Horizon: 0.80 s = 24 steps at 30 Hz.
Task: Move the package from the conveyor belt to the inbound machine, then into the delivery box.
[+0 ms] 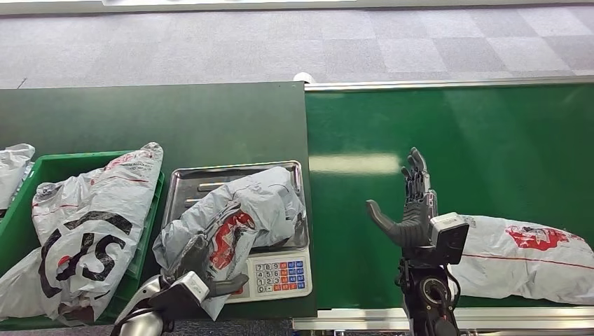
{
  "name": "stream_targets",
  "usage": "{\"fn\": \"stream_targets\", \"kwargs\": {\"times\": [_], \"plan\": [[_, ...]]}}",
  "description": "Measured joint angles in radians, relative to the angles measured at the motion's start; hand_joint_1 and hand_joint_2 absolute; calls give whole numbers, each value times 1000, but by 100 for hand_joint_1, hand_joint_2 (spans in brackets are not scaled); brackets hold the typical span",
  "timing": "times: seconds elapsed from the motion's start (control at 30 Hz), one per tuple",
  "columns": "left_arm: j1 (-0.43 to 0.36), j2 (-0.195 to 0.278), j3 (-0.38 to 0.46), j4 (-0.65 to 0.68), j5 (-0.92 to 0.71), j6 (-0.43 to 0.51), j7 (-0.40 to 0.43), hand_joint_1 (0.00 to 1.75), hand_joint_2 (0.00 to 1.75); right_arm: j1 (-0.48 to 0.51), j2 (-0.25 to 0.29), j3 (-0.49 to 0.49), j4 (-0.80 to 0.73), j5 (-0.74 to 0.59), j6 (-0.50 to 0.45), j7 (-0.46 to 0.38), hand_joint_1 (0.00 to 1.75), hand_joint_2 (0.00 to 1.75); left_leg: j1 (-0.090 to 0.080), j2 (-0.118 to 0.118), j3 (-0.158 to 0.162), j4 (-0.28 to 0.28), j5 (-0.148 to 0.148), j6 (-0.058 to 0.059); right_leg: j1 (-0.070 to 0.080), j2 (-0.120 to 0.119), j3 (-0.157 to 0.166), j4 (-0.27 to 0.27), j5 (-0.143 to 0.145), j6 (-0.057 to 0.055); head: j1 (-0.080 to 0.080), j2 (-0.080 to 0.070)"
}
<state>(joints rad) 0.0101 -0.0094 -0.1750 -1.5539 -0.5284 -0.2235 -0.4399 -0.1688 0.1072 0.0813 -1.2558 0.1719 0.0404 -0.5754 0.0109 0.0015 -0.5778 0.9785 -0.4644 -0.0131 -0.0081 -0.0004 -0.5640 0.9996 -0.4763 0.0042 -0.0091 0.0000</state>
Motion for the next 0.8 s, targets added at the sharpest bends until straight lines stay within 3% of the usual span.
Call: {"fn": "stream_targets", "kwargs": {"times": [0.27,0.6,0.8], "plan": [[-14,20,-34,65,-79,-4,70,0,175,0,0,0,17,4,0,0,0,175,0,0,1,0,0,0,0,0,1,0,0,0,0,0],[-54,10,-11,115,-129,119,229,0,175,17,2,-1,19,13,0,9,0,175,0,0,3,0,0,0,0,0,3,0,0,0,0,0],[-66,0,-8,137,-168,134,255,0,175,18,6,-1,19,16,0,11,0,175,0,0,5,0,0,0,0,0,5,0,0,0,0,0]]}}
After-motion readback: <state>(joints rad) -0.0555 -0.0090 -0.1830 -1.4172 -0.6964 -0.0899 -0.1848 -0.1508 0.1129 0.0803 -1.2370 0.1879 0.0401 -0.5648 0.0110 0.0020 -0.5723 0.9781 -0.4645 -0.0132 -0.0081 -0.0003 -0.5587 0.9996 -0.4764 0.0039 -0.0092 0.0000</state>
